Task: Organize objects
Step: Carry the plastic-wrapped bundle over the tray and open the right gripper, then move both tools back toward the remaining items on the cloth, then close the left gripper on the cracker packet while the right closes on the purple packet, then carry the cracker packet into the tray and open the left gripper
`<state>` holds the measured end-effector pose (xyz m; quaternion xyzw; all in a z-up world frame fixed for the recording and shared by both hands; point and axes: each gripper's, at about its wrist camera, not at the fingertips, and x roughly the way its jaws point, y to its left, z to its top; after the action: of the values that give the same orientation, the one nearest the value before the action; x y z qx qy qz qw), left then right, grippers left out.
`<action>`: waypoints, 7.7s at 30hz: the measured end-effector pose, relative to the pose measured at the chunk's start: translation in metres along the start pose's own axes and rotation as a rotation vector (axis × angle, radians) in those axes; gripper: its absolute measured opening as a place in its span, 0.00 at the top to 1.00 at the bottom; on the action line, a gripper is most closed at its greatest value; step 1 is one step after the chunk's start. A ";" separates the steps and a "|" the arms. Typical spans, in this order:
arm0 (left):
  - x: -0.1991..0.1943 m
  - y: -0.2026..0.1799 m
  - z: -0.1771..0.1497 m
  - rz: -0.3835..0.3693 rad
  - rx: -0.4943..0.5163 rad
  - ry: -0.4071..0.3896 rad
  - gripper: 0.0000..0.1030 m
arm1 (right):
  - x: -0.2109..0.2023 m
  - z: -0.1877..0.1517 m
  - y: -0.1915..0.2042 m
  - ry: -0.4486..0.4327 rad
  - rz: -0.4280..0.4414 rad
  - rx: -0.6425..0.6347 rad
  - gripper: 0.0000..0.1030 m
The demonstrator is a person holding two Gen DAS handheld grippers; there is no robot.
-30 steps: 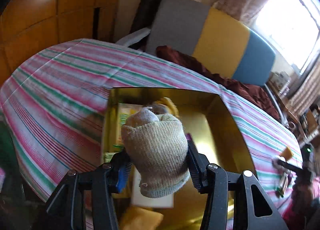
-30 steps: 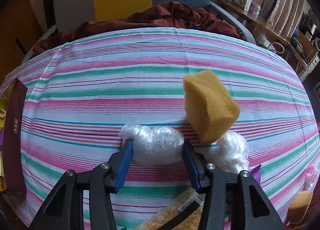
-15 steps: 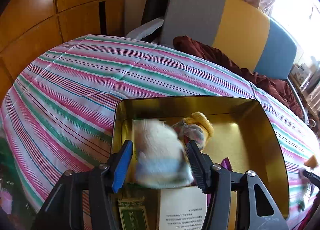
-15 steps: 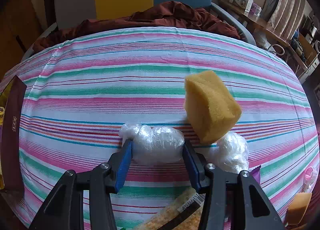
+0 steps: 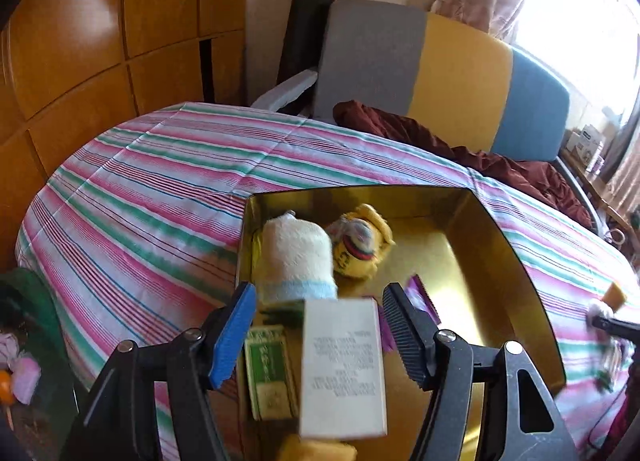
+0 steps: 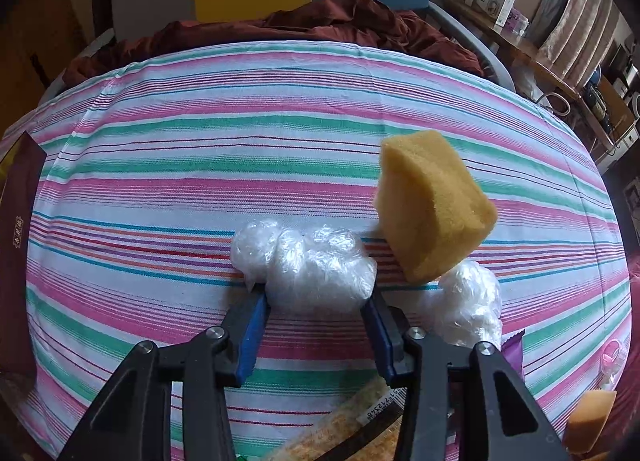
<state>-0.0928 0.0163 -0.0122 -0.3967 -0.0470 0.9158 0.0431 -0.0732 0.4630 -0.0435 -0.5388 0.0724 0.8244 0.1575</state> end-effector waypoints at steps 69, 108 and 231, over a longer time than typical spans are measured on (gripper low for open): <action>-0.056 -0.042 -0.062 -0.064 0.130 -0.026 0.27 | -0.089 0.002 0.200 -0.105 0.366 -0.119 0.50; -0.020 -0.282 -0.087 -0.447 0.602 0.084 0.23 | -0.089 -0.075 -0.151 -0.292 0.268 0.817 0.39; -0.065 -0.209 -0.072 -0.313 0.406 -0.078 0.55 | -0.024 -0.052 -0.080 0.179 0.087 0.133 0.49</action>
<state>0.0123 0.2199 0.0109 -0.3323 0.0753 0.9032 0.2610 0.0078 0.5193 -0.0393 -0.5950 0.1639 0.7725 0.1497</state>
